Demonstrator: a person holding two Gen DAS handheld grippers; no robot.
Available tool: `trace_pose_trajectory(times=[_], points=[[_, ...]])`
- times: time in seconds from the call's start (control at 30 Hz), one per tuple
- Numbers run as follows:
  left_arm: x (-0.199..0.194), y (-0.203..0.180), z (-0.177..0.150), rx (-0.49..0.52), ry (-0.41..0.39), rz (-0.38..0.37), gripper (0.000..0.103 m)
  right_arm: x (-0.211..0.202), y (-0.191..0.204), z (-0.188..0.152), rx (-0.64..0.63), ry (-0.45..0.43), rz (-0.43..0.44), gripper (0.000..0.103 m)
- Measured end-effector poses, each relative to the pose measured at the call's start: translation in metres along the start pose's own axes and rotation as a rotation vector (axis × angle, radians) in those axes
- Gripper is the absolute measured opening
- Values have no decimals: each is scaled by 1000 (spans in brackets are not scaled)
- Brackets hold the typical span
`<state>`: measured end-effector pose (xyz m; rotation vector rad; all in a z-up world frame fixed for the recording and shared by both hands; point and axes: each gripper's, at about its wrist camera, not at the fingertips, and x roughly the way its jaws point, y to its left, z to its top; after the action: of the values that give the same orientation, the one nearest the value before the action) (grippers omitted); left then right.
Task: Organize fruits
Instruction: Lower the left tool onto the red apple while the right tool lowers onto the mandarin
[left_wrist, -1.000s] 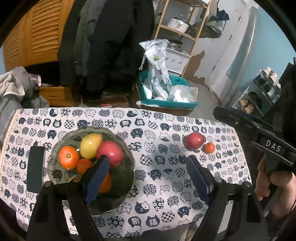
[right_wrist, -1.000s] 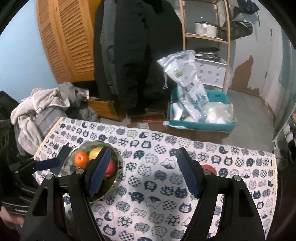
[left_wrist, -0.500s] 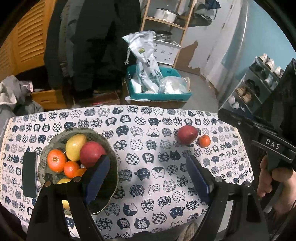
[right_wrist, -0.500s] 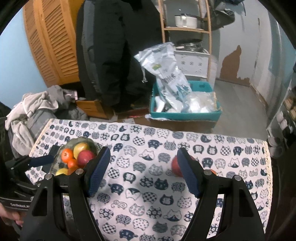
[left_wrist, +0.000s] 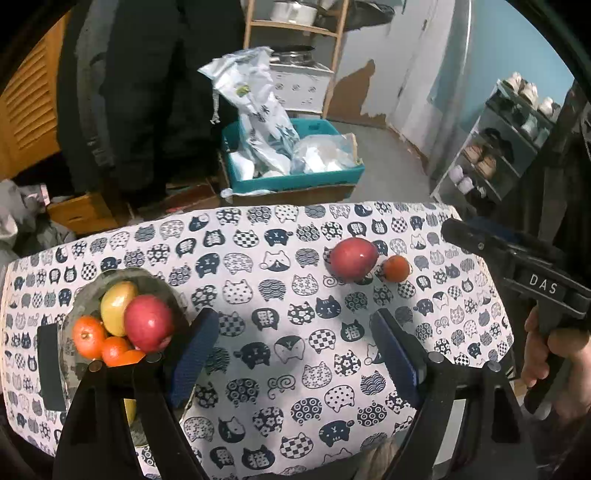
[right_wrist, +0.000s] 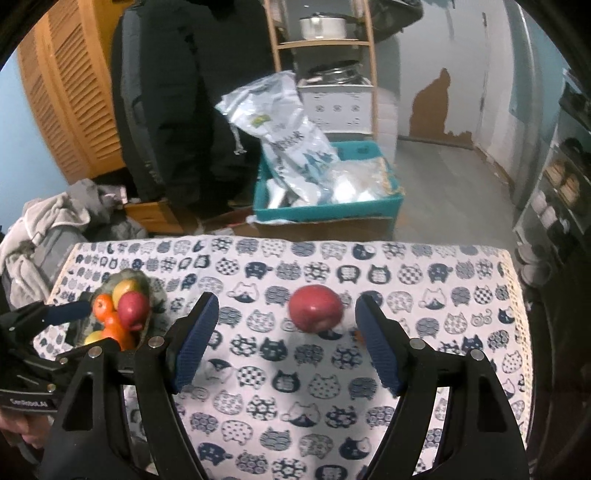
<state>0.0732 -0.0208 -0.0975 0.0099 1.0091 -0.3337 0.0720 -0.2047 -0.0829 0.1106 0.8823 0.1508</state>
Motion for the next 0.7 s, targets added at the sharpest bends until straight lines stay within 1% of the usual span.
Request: trace_pose_trajectory(times=[0.2,0.43,0.57,0.7], points=[[20,-17,3,35,29,4,86,10,-28,-8,38,32,-31,77],[42,-28,7,51,62,3,86,25,-55,-13,64,71,-69,77],[58,-31,9,50,81,-4,86,41,-71,-17,66,105,-101,77],[79,-31,11,57,105,1,86,67,-85,-23,75,164,-104,77]])
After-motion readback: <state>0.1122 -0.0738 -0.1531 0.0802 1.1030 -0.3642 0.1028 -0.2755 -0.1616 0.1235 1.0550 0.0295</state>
